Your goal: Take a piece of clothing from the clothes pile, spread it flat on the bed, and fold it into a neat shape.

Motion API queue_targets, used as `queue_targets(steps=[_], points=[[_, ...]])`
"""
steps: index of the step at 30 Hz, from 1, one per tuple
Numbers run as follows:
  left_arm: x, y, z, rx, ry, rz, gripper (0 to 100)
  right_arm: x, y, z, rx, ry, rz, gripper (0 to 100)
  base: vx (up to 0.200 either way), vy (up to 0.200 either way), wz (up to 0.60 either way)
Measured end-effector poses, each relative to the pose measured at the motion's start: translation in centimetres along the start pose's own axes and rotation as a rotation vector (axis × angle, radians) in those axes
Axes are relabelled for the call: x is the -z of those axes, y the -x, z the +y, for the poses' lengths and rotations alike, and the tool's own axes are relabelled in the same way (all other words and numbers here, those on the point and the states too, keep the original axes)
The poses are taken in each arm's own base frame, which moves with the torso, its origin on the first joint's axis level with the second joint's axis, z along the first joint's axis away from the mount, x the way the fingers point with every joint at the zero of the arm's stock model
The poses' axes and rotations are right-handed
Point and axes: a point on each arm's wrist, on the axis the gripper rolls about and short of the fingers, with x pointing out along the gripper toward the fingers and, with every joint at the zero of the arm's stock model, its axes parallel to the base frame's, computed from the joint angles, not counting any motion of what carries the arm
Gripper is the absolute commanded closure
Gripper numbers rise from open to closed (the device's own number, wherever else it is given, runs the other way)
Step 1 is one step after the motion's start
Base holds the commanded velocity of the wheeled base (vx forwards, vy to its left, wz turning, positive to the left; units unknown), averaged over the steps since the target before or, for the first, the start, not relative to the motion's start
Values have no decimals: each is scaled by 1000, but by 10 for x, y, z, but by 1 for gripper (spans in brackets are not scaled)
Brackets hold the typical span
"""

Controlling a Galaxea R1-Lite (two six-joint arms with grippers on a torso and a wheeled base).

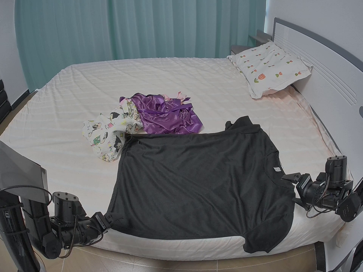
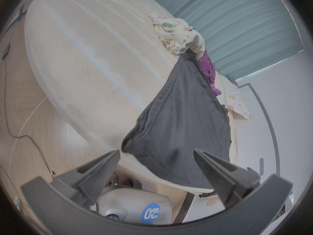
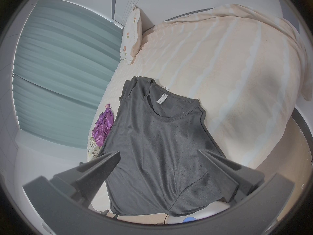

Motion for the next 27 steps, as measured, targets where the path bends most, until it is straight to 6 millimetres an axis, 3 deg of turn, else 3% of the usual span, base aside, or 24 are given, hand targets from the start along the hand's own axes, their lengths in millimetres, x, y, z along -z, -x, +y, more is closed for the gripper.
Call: queue_targets(steps=[9,19,27], points=[[-6,-5,5,2,11,-44,100,1,0,-2,13,18,-2,0,0,0,0],[-11,0,0,24,100,-103,100,-3,2,-24,87,154,15,0,0,0,0],[-23,11,-15,61,135,-282,100,-2,-17,-35,121,146,74,0,0,0,0]])
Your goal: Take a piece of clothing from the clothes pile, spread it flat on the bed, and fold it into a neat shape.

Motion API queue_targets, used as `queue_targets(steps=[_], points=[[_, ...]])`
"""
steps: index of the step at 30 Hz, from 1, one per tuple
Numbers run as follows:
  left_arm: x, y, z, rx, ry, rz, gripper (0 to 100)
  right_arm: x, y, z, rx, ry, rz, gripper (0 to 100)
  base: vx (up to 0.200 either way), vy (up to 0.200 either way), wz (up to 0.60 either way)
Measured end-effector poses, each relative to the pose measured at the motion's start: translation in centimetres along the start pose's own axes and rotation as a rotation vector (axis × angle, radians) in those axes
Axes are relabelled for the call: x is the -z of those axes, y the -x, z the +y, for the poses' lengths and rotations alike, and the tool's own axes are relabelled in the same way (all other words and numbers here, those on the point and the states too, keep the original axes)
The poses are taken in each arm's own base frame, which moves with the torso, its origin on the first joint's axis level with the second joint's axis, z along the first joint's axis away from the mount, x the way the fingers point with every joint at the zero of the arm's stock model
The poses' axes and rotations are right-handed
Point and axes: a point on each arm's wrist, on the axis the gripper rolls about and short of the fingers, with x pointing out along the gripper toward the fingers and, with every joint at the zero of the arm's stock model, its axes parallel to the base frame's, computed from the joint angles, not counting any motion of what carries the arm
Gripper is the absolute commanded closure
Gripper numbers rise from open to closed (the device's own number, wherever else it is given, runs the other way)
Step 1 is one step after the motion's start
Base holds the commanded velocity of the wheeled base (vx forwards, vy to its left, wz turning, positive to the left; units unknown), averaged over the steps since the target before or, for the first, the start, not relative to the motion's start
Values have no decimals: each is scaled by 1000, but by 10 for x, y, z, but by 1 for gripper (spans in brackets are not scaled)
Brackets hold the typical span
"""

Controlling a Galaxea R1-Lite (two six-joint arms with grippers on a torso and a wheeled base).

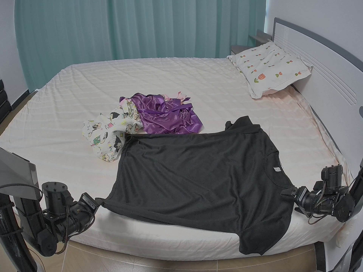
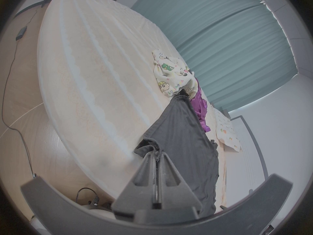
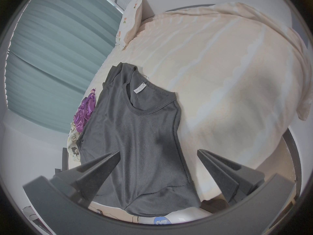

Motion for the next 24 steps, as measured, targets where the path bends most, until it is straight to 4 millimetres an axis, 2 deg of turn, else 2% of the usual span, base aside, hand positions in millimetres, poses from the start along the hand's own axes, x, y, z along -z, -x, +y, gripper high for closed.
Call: queue_targets(steps=[2,3,11,18,24], points=[[-1,2,-2,12,8,-11,100,-1,-6,1,-12,4,12,0,0,0,0],[-2,2,-3,15,11,-13,100,-1,-9,2,-18,7,17,100,0,0,0],[-3,5,-5,27,22,-19,100,-11,-33,10,-51,13,20,100,0,0,0],[-3,6,-6,34,53,-23,100,-37,-49,23,-106,16,-56,100,0,0,0],[-3,6,-6,34,80,-21,100,-61,-60,42,-192,43,-115,100,0,0,0]])
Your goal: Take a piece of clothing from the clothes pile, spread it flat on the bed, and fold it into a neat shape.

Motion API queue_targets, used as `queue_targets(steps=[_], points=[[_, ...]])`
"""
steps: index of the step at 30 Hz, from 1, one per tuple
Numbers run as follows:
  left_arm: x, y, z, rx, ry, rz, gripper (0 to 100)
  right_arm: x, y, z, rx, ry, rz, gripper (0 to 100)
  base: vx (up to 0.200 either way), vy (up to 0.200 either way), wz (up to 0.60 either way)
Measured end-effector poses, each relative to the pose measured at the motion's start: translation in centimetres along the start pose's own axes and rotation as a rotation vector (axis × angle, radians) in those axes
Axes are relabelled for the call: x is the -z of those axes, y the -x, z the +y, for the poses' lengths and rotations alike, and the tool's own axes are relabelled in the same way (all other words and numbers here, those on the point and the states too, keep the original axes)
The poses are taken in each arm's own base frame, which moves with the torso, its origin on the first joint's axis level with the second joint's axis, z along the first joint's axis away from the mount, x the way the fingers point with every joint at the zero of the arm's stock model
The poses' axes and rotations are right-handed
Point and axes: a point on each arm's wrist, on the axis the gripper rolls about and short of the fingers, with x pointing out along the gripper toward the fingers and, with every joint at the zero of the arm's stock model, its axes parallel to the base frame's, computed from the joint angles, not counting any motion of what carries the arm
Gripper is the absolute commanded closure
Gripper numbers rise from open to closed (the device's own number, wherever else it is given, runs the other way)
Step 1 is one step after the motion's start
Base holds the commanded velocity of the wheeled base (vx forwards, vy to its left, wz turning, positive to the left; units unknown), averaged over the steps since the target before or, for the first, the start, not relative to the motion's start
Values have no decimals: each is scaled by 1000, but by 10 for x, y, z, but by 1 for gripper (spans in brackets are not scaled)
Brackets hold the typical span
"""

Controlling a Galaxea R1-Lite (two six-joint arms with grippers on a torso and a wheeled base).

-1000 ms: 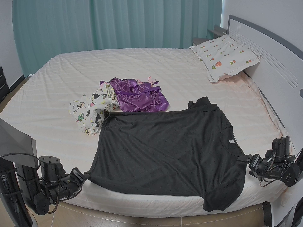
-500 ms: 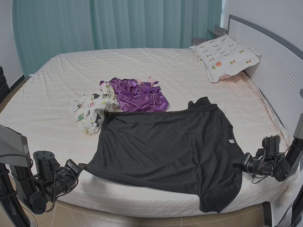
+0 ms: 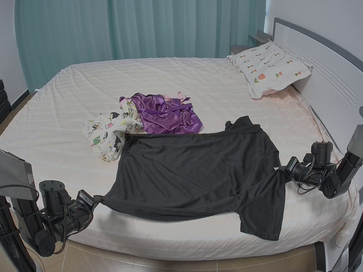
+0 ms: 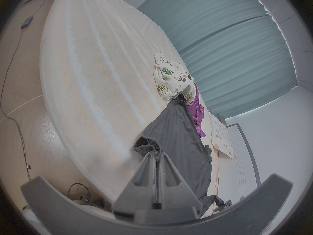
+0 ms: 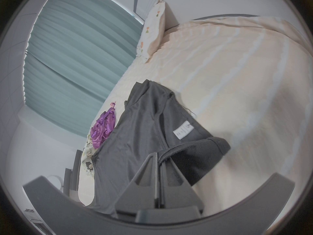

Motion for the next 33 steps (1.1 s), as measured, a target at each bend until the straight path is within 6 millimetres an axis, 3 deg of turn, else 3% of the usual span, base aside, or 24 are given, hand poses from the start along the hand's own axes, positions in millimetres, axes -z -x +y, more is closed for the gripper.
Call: queue_targets(steps=[2,3,8,13,18,22,33], points=[[1,0,1,-5,8,4,100,-3,-6,3,-22,13,3,100,0,0,0],[1,0,1,-7,16,6,100,-4,-10,4,-32,20,4,0,0,0,0],[3,-2,4,-21,35,22,100,-2,-22,0,-36,26,24,0,0,0,0],[4,-3,6,-29,38,29,100,-2,-19,-9,-5,10,27,0,0,0,0],[4,-4,7,-34,45,33,100,-7,0,-19,29,-18,9,0,0,0,0],[5,-4,8,-38,47,34,100,1,18,-24,55,-38,25,0,0,0,0],[6,-4,10,-51,50,40,100,58,72,-26,117,-29,189,0,0,0,0]])
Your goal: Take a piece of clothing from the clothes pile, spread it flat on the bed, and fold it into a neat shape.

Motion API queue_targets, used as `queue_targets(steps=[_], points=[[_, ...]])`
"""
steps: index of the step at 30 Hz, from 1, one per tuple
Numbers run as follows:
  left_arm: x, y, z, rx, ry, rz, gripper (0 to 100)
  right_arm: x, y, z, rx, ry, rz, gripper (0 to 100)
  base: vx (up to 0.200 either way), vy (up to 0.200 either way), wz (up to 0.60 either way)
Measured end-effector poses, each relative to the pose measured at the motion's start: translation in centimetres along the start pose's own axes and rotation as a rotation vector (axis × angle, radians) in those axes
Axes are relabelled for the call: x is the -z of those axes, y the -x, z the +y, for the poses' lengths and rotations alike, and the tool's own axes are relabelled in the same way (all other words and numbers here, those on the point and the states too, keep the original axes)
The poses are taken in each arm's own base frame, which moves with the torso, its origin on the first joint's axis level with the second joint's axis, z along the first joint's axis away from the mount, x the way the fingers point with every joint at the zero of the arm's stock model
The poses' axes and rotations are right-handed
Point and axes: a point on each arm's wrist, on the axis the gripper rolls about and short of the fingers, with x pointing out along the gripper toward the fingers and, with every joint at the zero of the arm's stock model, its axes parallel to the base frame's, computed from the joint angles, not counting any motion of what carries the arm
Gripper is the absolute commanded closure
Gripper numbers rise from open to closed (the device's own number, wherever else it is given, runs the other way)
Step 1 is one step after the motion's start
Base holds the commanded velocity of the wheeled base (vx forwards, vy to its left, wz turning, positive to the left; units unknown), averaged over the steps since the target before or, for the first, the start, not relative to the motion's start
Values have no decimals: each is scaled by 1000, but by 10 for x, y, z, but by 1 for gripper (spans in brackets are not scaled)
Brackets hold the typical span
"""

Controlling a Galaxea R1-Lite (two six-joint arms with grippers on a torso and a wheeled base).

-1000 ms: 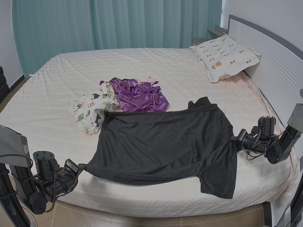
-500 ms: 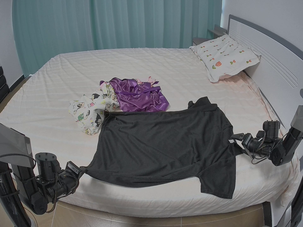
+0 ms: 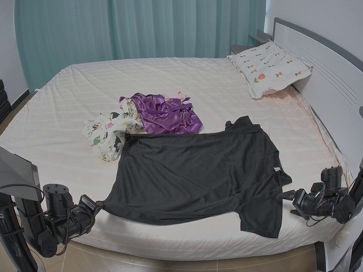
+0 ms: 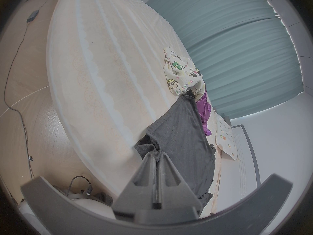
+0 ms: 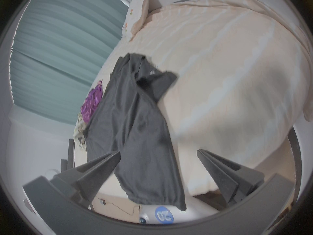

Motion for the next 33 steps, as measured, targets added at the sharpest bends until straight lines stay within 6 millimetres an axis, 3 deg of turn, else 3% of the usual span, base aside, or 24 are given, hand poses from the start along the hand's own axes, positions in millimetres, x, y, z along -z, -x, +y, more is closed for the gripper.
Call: queue_targets(steps=[11,23,33], points=[[1,0,1,-3,0,3,100,36,15,2,16,58,111,0,0,0,0],[1,-1,2,-9,-2,8,100,50,16,1,29,76,173,0,0,0,0],[1,-1,2,-10,-2,7,100,54,4,6,21,90,202,0,0,0,0]])
